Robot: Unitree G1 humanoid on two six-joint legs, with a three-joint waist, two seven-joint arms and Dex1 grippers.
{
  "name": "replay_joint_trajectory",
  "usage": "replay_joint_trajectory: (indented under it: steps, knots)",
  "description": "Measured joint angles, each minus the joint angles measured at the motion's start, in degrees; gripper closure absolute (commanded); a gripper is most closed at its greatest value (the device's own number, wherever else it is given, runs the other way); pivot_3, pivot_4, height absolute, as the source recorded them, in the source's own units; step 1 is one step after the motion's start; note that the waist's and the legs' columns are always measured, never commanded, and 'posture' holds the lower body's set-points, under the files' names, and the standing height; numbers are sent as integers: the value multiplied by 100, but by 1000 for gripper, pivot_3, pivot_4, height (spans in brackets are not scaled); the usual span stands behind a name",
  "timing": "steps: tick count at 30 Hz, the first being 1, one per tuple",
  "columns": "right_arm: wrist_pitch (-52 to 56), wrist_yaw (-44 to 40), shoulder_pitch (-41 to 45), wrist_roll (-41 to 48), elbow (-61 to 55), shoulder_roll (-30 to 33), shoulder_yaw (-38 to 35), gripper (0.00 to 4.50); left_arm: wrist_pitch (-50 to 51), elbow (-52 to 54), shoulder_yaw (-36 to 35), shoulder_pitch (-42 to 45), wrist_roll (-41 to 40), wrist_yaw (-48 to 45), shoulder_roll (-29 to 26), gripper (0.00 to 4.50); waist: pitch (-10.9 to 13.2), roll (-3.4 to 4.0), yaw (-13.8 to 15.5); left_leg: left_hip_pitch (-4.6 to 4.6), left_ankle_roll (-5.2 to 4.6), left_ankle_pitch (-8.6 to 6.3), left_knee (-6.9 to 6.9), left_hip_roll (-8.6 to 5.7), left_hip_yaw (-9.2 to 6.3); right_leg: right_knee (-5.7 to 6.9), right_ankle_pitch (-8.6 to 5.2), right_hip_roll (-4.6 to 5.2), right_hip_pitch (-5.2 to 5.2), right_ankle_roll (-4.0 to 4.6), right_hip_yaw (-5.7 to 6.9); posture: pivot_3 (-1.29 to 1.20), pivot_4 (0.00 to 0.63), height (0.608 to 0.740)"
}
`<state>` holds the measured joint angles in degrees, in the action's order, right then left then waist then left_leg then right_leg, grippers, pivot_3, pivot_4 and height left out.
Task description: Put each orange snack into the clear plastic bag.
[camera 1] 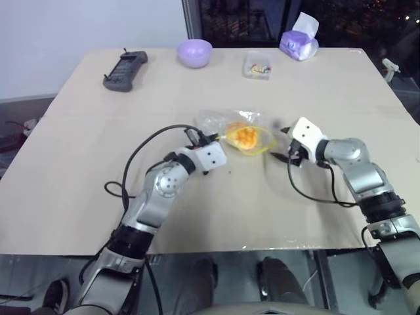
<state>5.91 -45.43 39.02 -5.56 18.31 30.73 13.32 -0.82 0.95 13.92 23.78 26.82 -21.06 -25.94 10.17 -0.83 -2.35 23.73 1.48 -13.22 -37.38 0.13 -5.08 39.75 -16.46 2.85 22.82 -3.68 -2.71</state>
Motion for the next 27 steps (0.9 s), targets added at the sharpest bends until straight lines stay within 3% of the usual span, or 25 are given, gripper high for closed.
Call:
replay_joint_trajectory:
  steps: [1,4,10,11,23,27]
  knots:
    - [-37,47,42,-35,59,-36,0,521,0,-1,0,0,1,0,-1,4500,0,0,1,0,0,0,0,0,0,0,0,0,0,0,0,0,150,740]
    - [-131,108,92,-101,172,-148,0,1325,2,-3,0,1,1,0,0,4500,0,0,8,0,0,0,0,-1,0,-1,0,0,0,0,1,0,150,740]
    - [-205,97,93,-171,210,-173,0,4169,7,-3,0,1,1,2,1,4500,0,0,6,0,0,0,0,0,0,0,0,0,0,0,0,0,150,740]
    - [-211,95,93,-176,210,-172,0,4440,8,-3,0,1,1,3,1,4500,0,0,5,0,0,0,0,0,0,0,0,0,0,0,1,0,150,740]
    - [-236,235,141,-254,213,-50,-86,4440,9,-107,-14,45,-6,43,1,4500,0,0,5,0,0,0,0,-1,0,0,0,0,0,0,0,0,150,740]
    - [-338,492,589,-236,370,25,-299,4440,-34,-353,-139,536,-117,159,3,4500,3,0,4,1,0,0,-1,0,-1,2,0,0,0,0,2,0,150,740]
